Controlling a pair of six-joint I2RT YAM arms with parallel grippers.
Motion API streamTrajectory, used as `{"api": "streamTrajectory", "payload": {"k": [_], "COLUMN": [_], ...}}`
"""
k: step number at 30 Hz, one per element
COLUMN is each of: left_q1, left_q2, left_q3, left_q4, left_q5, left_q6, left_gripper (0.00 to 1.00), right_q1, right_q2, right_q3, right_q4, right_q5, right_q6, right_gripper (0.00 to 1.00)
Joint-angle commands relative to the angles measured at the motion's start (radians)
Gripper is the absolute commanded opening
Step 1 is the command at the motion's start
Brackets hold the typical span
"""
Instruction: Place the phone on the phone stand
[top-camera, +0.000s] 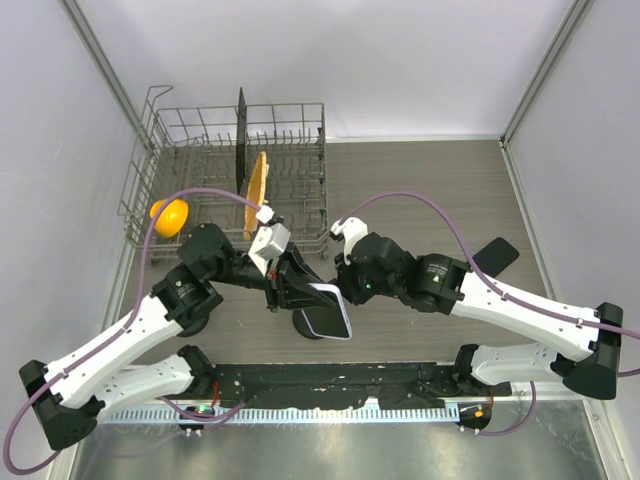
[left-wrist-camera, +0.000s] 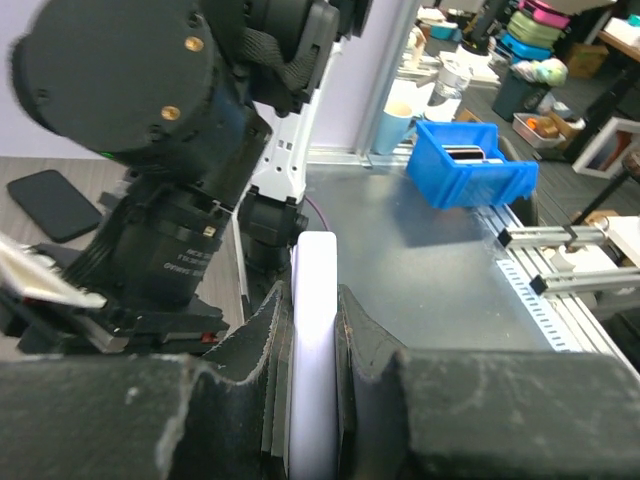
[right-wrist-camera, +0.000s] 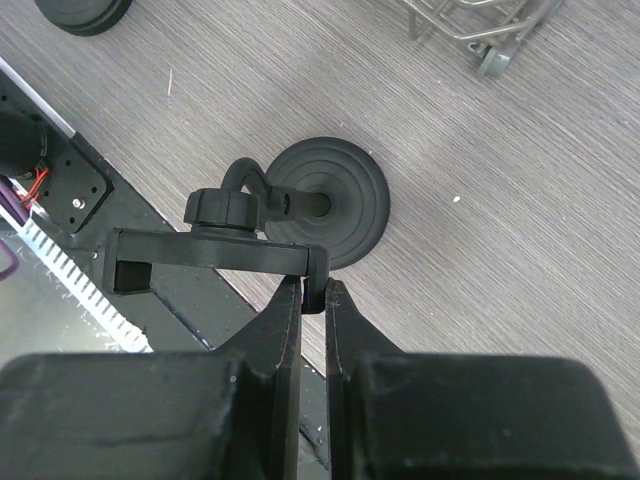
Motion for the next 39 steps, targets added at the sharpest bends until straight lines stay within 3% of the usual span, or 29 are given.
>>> {"api": "streamTrajectory", "payload": {"k": [1, 7, 15, 26, 39], "left_q1": [-0.001, -0.001, -0.005, -0.004, -0.001], "left_q2": [0.049, 0.092, 0.141, 0.17, 0.223], "left_q3": [0.016, -0.03, -0.061, -0.016, 0.028], "left_q4": [0.17, 0.324, 0.375, 0.13, 0.045], "left_q5": [0.112, 0.143, 0.138, 0.111, 0.127], "left_q6": [0.028, 0.013, 0.036, 0.249, 0.312], "left_gripper": [0.0, 0.0, 0.0, 0.0, 0.0], "right_q1": [-0.029, -0.035, -0.054, -0.074, -0.088], "right_q2": [0.008, 0.001, -0.016, -0.006, 0.016], "right_q3": [0.052, 0.041, 0.024, 0.015, 0.032], "right_q4": [0.072, 0.083, 0.109, 0.108, 0.081], "right_q5": [-0.115, -0.194, -0.235, -0.272, -0.382], "right_q6": [-0.036, -0.06, -0.063, -0.085, -0.158], "right_gripper": [0.01, 0.01, 0.01, 0.01, 0.01]}}
